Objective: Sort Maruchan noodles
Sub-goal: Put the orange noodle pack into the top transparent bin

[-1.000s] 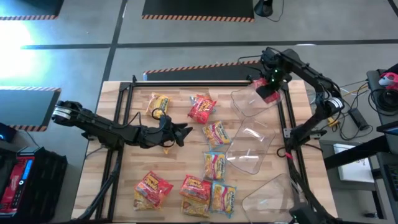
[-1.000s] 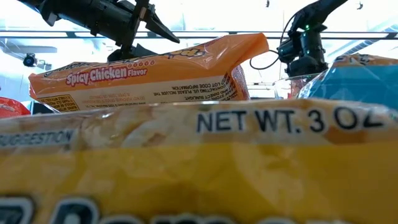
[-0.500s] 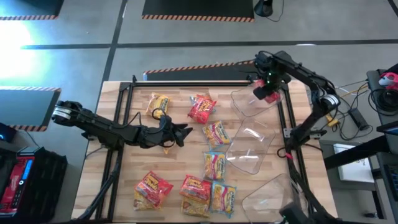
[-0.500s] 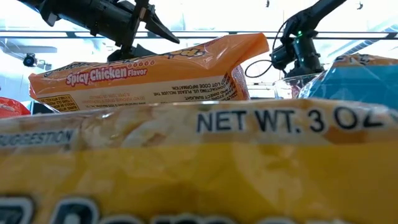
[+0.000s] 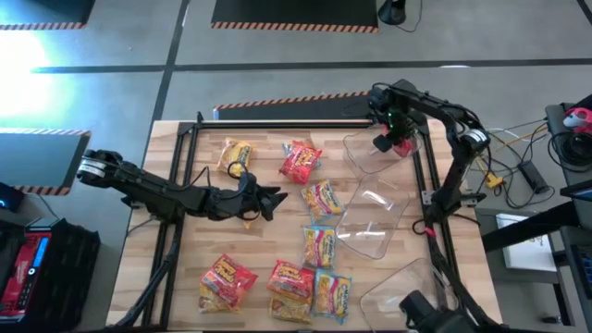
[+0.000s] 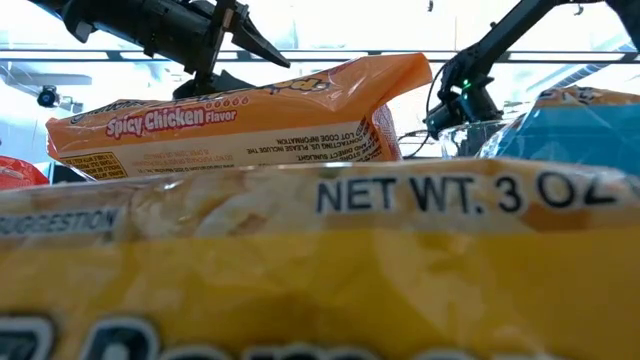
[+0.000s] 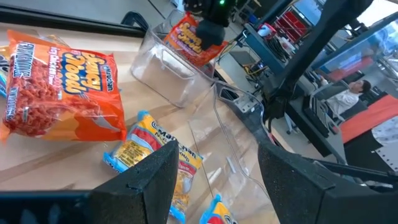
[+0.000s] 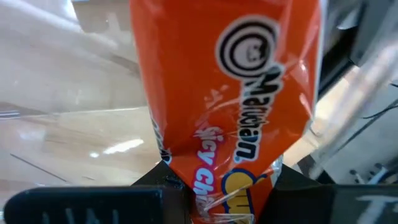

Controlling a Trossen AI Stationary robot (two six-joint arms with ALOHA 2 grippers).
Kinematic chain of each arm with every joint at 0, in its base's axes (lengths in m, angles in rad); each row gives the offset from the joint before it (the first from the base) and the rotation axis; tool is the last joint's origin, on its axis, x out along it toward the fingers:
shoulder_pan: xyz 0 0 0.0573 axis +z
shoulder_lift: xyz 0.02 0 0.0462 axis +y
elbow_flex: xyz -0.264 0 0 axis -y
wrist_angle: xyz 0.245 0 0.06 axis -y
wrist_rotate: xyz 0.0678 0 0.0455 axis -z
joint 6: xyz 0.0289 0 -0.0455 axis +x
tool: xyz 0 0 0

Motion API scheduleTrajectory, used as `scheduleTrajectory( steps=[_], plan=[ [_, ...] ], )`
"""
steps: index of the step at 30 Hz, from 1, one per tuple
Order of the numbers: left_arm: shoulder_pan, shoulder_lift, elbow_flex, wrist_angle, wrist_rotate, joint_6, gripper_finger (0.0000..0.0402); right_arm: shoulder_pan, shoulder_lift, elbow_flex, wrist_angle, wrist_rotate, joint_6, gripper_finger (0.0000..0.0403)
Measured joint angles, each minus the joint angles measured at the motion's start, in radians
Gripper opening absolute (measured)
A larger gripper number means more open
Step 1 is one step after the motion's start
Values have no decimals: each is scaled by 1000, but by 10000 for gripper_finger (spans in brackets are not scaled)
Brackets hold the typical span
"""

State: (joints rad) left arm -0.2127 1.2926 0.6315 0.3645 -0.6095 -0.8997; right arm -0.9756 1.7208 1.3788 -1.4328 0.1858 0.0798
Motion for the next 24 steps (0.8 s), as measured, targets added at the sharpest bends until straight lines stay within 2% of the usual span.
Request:
scheduleTrajectory(
  steps=[7, 13, 16, 24],
  plan=[
    [-2, 0, 0, 0, 32, -3, 204, -9, 66, 0, 5, 2, -35, 76],
    [-9, 0, 0, 0, 47, -7, 204, -31, 68, 0, 48, 33, -28, 85],
    [-11, 0, 0, 0, 47, -7, 204, -32, 52, 2, 66, 78, -32, 98],
    [-11, 0, 0, 0, 46, -7, 204, -31, 7, 18, 79, 104, -5, 152]
  ],
)
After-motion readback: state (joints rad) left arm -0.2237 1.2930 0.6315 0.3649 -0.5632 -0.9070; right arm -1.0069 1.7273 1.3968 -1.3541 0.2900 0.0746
